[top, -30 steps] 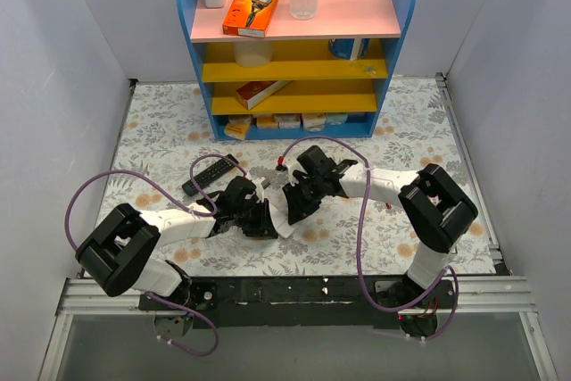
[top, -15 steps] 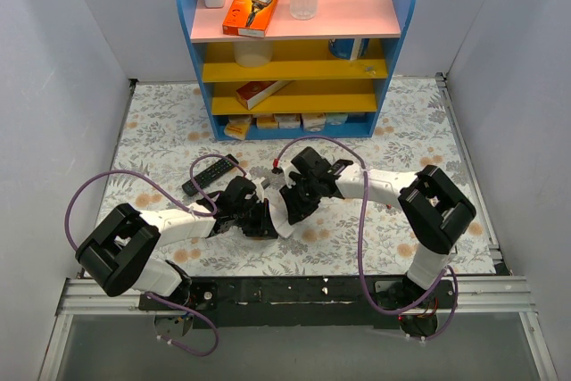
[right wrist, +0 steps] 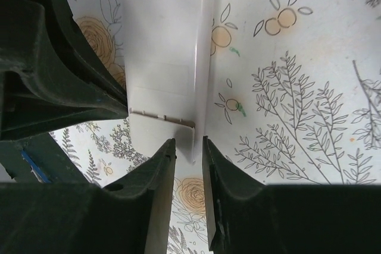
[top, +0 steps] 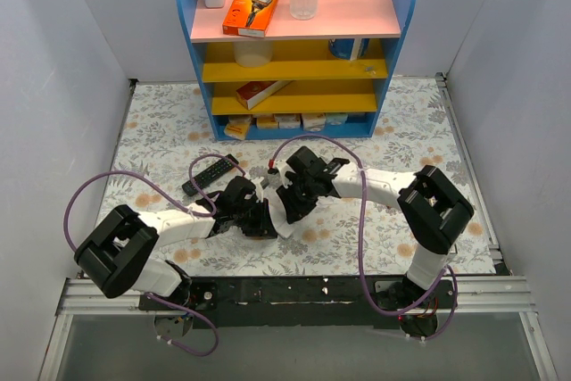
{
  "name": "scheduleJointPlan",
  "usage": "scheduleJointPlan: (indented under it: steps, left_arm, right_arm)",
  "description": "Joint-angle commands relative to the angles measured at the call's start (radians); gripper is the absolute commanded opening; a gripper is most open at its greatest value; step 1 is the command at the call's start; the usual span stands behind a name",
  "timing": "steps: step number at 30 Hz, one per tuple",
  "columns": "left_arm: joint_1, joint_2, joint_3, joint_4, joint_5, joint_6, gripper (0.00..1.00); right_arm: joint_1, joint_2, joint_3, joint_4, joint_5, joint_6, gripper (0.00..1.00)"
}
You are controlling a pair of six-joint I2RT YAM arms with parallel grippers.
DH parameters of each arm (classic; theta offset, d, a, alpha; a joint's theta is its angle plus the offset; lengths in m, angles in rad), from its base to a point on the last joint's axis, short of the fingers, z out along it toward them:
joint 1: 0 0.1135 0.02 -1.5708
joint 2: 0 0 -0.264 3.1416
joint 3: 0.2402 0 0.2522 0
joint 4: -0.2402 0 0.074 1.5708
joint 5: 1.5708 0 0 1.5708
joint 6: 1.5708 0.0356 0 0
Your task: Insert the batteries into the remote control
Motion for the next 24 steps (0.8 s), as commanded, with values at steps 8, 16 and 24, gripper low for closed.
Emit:
scheduleJointPlan:
  steps: [8,16,24]
  left_arm:
    - [0.003,-0.157,0.034,-0.094,-0.09,-0.008,0.18]
    - [0.059,-0.214,0.023,-0.149,-0.106,-0.013,0.26]
    - [0.252,-0.215,0.043,-0.199,-0.115,0.003,0.35]
  right_arm:
    - [0.005,-0.115,0.069,-0.048,0.059,-0.032,0.35]
    - [0.005,-0.118,0.042,-0.046,0.11,0.021,0.38]
    - [0.028,-0.092,0.046,-0.066,0.168,0.108,0.4]
